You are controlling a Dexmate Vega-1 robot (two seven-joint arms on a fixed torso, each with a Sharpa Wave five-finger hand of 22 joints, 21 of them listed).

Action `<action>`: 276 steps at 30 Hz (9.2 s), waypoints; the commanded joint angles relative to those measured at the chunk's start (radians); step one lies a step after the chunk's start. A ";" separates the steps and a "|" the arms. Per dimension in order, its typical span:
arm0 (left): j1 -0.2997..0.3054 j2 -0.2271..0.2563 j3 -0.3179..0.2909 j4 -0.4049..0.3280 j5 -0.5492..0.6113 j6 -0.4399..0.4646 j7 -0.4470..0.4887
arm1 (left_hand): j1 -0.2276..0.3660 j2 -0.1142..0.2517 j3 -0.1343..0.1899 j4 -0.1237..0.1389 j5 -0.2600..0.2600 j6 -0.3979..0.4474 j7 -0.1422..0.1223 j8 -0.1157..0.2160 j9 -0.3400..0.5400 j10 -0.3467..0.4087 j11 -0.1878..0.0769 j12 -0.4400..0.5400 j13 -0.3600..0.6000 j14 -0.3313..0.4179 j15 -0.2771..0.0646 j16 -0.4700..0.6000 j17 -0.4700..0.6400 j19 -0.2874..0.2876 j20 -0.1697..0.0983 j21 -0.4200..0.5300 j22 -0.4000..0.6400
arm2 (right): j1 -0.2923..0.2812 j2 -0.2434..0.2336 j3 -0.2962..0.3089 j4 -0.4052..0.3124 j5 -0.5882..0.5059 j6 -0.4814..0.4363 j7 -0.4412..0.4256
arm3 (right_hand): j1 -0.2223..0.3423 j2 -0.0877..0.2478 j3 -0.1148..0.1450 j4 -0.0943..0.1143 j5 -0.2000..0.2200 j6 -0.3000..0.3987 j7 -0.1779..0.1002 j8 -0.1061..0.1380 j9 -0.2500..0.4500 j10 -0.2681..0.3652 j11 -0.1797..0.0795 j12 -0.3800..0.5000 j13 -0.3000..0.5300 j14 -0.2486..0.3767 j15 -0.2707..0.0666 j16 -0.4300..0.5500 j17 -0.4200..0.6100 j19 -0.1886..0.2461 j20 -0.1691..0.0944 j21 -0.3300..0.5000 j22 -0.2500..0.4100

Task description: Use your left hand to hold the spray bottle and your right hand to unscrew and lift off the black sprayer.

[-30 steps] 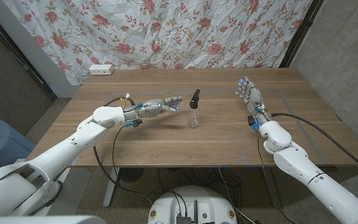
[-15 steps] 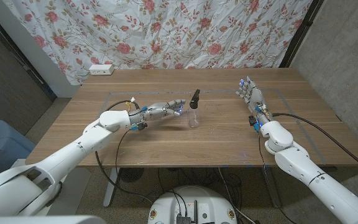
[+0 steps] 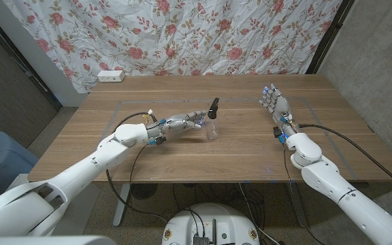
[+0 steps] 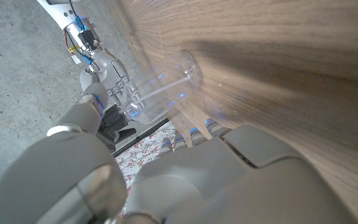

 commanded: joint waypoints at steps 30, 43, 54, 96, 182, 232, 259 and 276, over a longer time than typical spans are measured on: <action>-0.007 -0.125 0.027 0.118 0.012 -0.066 0.085 | 0.119 -0.010 -0.009 -0.004 0.007 0.122 0.060 0.049 0.011 0.151 0.020 0.043 0.012 0.145 -0.005 0.030 0.007 0.179 -0.072 0.030 0.001 | -0.032 -0.012 0.028 0.012 0.025 0.042 0.023 | -0.020 -0.003 -0.001 -0.010 0.004 -0.008 -0.004 0.005 0.004 0.001 0.002 0.005 0.000 0.003 0.004 0.009 -0.006 0.011 0.006 -0.001 0.005; -0.021 -0.173 0.024 0.193 -0.003 -0.107 0.083 | 0.229 -0.002 -0.012 -0.006 0.015 0.209 0.097 0.100 0.028 0.259 0.041 0.069 0.030 0.264 -0.014 0.035 0.011 0.308 -0.079 0.035 0.003 | -0.043 -0.012 0.035 0.006 0.024 0.046 0.015 | -0.023 -0.003 -0.003 -0.012 0.004 -0.008 -0.005 0.005 0.004 0.003 0.002 0.006 0.000 0.004 0.003 0.010 -0.008 0.012 0.017 -0.001 0.006; -0.031 -0.193 0.026 0.222 0.009 -0.141 0.092 | 0.320 -0.005 -0.034 -0.005 0.015 0.293 0.073 0.168 0.049 0.368 -0.010 0.102 0.055 0.370 -0.063 0.047 0.016 0.372 -0.081 0.032 0.006 | -0.050 -0.009 0.038 0.005 0.025 0.053 0.013 | -0.025 -0.002 -0.004 -0.013 0.005 -0.007 -0.008 0.005 0.004 0.004 0.002 0.006 0.000 0.003 0.003 0.010 -0.010 0.013 0.020 0.000 0.006; -0.071 -0.241 0.021 0.302 0.024 -0.188 0.138 | 0.498 0.089 -0.190 0.008 0.017 0.458 0.008 0.417 0.184 0.680 -0.107 0.279 0.221 0.648 -0.184 0.166 0.096 0.562 -0.065 0.070 0.022 | -0.062 -0.015 0.049 -0.018 0.020 0.048 0.001 | -0.029 0.003 -0.005 -0.018 0.007 -0.005 -0.008 0.006 0.004 0.007 0.003 0.007 0.000 0.006 0.003 0.013 -0.017 0.017 0.027 0.000 0.006; -0.153 -0.252 0.046 0.181 0.105 -0.023 0.276 | 0.546 0.153 -0.306 0.011 0.022 0.463 0.015 0.553 0.269 0.712 -0.113 0.352 0.339 0.670 -0.183 0.226 0.185 0.580 -0.056 0.076 0.028 | 0.142 -0.431 -0.021 -0.607 -0.426 -0.829 0.015 | 0.209 -0.079 0.073 -0.140 0.031 0.045 0.019 0.032 0.027 -0.079 0.008 -0.008 0.003 -0.016 0.088 0.005 -0.076 -0.043 0.141 -0.009 0.005; -0.082 -0.226 0.045 0.049 0.165 0.037 0.433 | 0.574 0.159 -0.346 0.012 0.025 0.462 0.011 0.598 0.274 0.723 -0.117 0.363 0.371 0.671 -0.183 0.237 0.212 0.580 -0.057 0.080 0.030 | 0.506 -0.392 -0.362 -0.885 -0.591 -1.302 0.161 | 0.313 -0.127 0.104 -0.119 0.077 0.070 0.042 0.072 0.074 -0.221 0.079 -0.005 0.008 -0.121 0.179 -0.004 -0.082 -0.111 0.207 -0.011 0.005; -0.044 -0.204 0.042 -0.032 0.175 0.088 0.481 | 0.574 0.165 -0.353 0.015 0.028 0.471 0.008 0.618 0.268 0.729 -0.115 0.367 0.382 0.678 -0.182 0.229 0.212 0.580 -0.056 0.081 0.031 | 0.789 -0.335 -0.678 -0.831 -0.784 -1.447 0.392 | 0.387 -0.106 0.142 -0.130 0.108 0.111 0.065 0.098 0.091 -0.212 0.080 0.009 0.008 -0.121 0.184 0.005 -0.087 -0.113 0.207 -0.007 0.005; -0.033 -0.196 0.038 -0.053 0.175 0.094 0.490 | 0.570 0.172 -0.355 0.017 0.029 0.481 0.008 0.632 0.264 0.733 -0.113 0.368 0.388 0.681 -0.181 0.223 0.212 0.580 -0.056 0.082 0.031 | 0.845 -0.314 -0.760 -0.826 -0.826 -1.497 0.445 | 0.411 -0.106 0.151 -0.131 0.113 0.115 0.072 0.104 0.096 -0.211 0.084 0.011 0.009 -0.123 0.186 0.006 -0.088 -0.115 0.207 -0.007 0.005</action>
